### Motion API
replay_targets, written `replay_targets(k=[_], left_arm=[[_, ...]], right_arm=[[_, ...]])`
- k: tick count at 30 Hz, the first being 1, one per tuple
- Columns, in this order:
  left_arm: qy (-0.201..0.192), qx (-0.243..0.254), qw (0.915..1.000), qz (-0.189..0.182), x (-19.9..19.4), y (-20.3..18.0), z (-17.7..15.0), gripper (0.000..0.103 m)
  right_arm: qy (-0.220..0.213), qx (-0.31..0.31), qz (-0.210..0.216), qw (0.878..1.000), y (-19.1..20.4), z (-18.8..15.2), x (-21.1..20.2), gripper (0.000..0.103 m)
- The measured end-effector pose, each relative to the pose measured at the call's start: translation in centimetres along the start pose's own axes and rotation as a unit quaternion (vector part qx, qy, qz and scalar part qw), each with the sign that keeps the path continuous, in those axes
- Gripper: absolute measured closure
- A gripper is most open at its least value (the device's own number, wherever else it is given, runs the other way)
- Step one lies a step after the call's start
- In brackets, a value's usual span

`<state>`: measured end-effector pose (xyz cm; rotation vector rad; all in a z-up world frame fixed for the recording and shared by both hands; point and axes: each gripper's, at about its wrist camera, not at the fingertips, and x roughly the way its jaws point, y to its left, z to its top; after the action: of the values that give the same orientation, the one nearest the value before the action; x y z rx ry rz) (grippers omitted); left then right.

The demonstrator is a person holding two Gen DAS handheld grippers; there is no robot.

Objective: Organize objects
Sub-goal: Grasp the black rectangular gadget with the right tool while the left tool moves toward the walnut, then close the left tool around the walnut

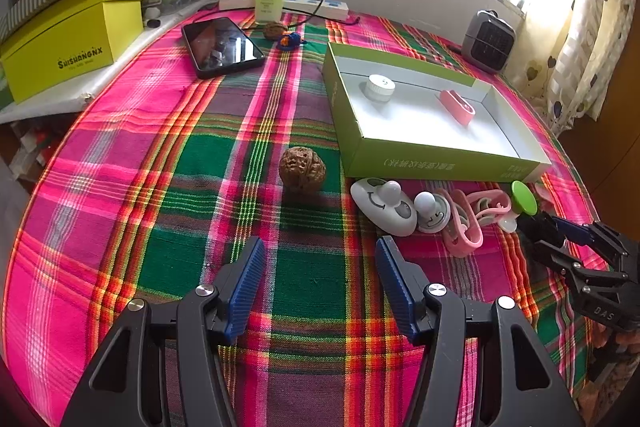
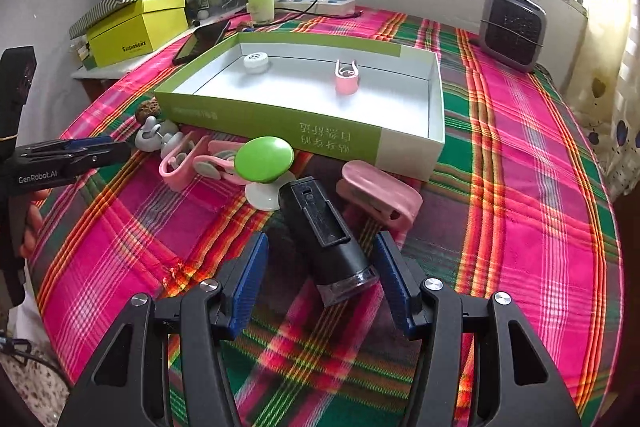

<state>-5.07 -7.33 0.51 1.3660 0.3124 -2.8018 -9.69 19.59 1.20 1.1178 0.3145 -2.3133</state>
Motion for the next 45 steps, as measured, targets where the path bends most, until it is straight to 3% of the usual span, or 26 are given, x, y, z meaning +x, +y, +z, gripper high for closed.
replay_targets(k=[6, 8, 13, 16, 45], left_arm=[[0.000, 0.000, 1.0000, 0.000, 0.1, 0.0, 0.1, 0.046], [0.000, 0.001, 1.0000, 0.000, 0.1, -0.1, 0.2, 0.046], [-0.001, -0.003, 1.0000, 0.000, 0.4, 0.2, 0.9, 0.046], [-0.001, -0.003, 1.0000, 0.003, 0.5, 0.4, 1.3, 0.046], [-0.010, 0.011, 0.9998, 0.016, 2.9, 1.3, 4.2, 0.050]], right_arm=[[0.000, -0.002, 0.000, 1.000, 0.5, -0.1, -0.1, 0.048], [-0.001, 0.001, -0.003, 1.000, 0.7, -0.1, -0.1, 0.059], [-0.001, 0.012, -0.005, 1.000, 1.0, -0.1, -0.1, 0.065], [-0.001, 0.020, -0.013, 1.000, 1.0, -0.2, -0.2, 0.074], [-0.008, 0.075, 0.003, 0.997, 1.3, -0.8, -0.7, 0.074]])
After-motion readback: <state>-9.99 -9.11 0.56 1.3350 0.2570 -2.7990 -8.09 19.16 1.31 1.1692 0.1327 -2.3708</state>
